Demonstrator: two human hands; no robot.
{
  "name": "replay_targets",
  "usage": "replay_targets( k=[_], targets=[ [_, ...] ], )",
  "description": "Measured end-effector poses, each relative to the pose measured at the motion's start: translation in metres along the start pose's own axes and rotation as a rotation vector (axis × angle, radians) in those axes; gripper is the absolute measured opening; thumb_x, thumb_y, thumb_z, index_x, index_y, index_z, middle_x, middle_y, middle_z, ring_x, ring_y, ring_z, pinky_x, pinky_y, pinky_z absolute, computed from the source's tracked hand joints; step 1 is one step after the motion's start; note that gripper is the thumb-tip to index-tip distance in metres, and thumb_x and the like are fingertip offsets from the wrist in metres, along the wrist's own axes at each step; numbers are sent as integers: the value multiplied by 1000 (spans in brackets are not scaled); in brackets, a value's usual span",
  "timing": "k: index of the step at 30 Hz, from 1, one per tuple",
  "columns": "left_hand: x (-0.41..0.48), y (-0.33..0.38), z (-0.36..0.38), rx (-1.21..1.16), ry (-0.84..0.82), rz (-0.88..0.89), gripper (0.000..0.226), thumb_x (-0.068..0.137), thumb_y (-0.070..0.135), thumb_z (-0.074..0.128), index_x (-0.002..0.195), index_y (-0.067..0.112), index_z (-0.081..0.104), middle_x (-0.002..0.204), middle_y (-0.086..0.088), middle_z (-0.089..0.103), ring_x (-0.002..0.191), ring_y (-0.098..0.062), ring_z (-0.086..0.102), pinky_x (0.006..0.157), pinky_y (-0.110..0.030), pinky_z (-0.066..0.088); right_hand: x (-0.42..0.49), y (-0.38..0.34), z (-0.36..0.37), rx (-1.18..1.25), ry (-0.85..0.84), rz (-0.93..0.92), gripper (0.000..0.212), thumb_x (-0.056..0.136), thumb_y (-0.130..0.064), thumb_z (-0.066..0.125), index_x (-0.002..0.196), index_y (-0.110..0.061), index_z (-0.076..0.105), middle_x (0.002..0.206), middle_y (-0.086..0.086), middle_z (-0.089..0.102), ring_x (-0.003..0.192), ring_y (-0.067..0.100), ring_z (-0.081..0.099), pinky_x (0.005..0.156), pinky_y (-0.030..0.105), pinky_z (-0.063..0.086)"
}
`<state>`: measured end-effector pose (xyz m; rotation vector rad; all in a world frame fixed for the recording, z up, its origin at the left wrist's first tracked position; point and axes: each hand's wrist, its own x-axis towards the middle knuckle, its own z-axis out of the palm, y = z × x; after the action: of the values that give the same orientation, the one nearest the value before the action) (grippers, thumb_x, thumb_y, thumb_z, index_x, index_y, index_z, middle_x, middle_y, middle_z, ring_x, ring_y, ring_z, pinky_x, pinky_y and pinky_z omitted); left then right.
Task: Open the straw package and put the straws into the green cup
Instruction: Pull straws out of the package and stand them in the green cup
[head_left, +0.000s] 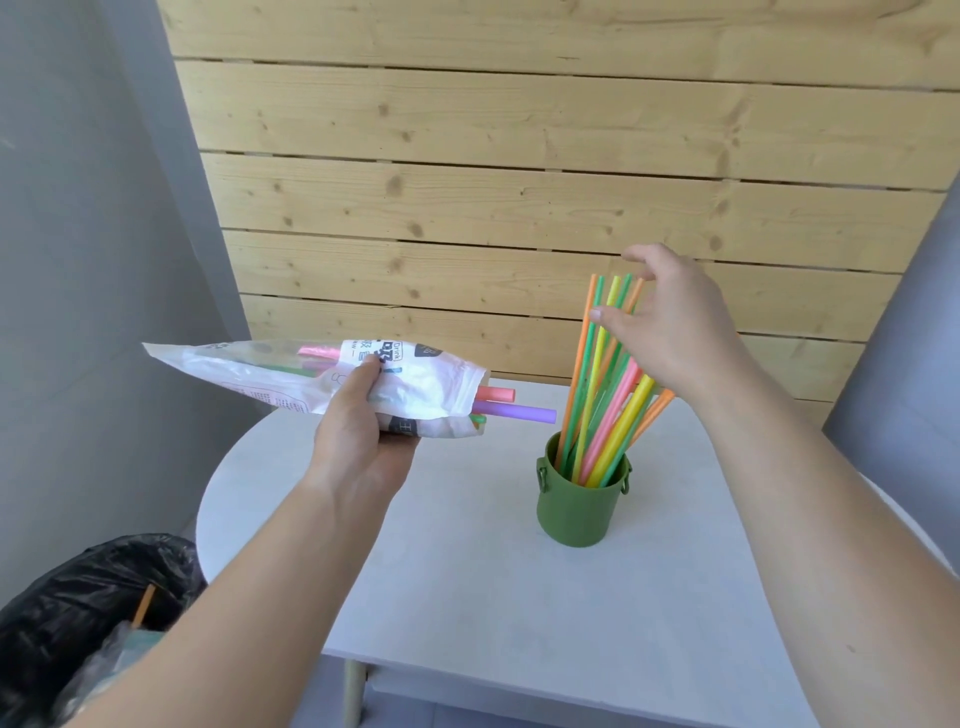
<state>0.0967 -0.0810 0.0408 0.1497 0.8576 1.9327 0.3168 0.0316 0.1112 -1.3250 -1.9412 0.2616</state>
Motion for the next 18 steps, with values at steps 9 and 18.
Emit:
replay_targets(
  k=[9,18],
  targets=[
    [-7,9,12,-33,-33,50,31,104,18,61,132,5,61,128,-11,74,117,-25,73,104,-51,55,-46,-35,-11,21,34,41,47,102,-51,37,76,-13,51,69,1,58,71,29,56,62,36,37],
    [-22,6,31,103,-86,219,42,97,15,71,137,3,62,129,-14,73,111,-27,75,92,-42,62,-100,-44,34,999,-365,716,52,98,-59,44,103,-11,64,64,7,53,40,16,41,39,21,27]
  ],
)
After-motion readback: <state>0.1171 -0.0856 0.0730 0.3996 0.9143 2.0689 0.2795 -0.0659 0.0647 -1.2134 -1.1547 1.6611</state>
